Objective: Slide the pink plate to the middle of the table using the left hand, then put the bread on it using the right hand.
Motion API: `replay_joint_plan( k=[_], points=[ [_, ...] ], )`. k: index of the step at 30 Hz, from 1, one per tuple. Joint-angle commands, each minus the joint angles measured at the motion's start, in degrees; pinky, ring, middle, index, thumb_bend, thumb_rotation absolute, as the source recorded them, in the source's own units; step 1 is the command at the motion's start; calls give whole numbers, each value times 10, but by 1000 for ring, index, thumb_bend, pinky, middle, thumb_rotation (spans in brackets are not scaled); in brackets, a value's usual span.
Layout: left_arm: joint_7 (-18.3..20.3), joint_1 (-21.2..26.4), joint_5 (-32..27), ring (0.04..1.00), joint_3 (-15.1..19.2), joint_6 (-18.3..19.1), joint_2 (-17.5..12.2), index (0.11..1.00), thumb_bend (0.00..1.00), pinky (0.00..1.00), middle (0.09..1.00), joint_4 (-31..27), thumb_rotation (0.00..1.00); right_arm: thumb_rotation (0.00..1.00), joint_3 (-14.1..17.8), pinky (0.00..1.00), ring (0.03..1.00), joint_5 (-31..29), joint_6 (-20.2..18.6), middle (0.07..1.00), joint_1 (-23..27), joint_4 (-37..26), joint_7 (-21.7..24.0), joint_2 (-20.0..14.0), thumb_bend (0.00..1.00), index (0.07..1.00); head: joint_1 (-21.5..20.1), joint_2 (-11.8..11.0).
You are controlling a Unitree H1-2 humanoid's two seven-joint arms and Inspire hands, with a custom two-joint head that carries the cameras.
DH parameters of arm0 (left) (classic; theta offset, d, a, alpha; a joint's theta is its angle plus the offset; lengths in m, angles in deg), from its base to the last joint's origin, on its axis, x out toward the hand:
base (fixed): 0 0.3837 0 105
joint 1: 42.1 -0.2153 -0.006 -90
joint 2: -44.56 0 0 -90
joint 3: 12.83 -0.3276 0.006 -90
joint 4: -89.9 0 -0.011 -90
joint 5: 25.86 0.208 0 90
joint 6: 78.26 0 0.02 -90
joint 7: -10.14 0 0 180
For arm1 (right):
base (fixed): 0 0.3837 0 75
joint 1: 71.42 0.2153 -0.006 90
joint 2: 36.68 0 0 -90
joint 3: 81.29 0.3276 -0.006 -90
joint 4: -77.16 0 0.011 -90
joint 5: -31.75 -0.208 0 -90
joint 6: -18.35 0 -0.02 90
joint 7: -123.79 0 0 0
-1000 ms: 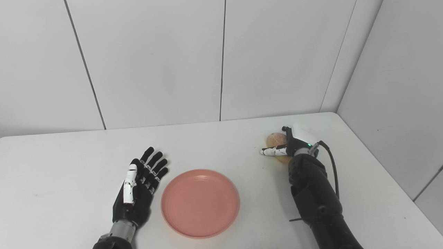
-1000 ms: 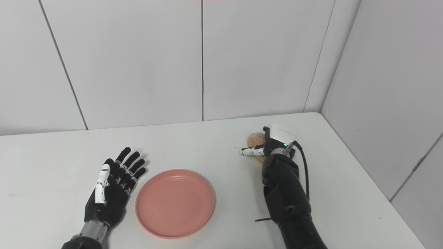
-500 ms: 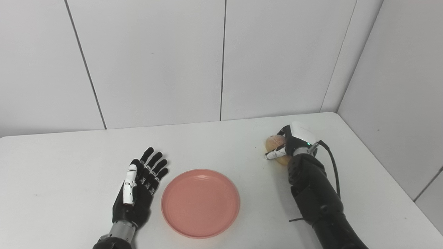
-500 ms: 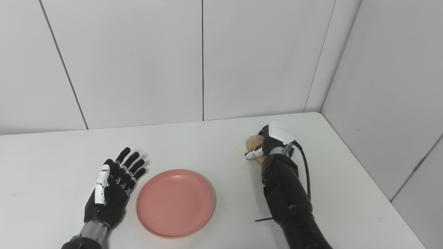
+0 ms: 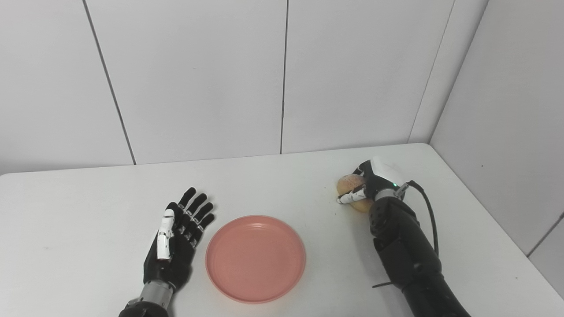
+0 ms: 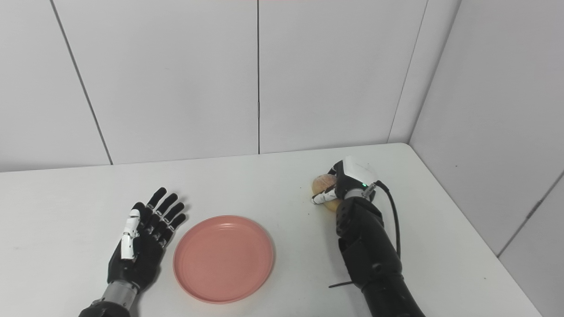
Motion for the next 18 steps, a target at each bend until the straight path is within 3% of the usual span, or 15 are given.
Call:
replay_joint_plan(
  k=[1, 8, 12, 18],
  points=[
    [-27, -30, 15, 889, -2, 47, 3, 893, 350, 904, 900, 25, 1000, 142, 7, 269, 343, 11, 2, 437, 13, -37, 3, -5, 495, 489, 0, 0],
    [-33, -32, 18, 884, -5, 47, 8, 891, 351, 898, 896, 21, 1000, 143, -1, 295, 370, 38, 2, 456, 1, -131, 44, 4, 497, 488, 13, 1],
    [-40, -33, 22, 885, -9, 52, 11, 894, 352, 895, 900, 14, 1000, 144, 6, 300, 377, 65, 2, 464, 0, -188, 84, 23, 497, 489, 22, 3],
    [-50, -34, 28, 878, -12, 56, 18, 887, 355, 889, 893, 10, 1000, 141, -12, 309, 385, 83, 2, 469, -6, -270, 132, 46, 496, 489, 37, 6]
  ],
)
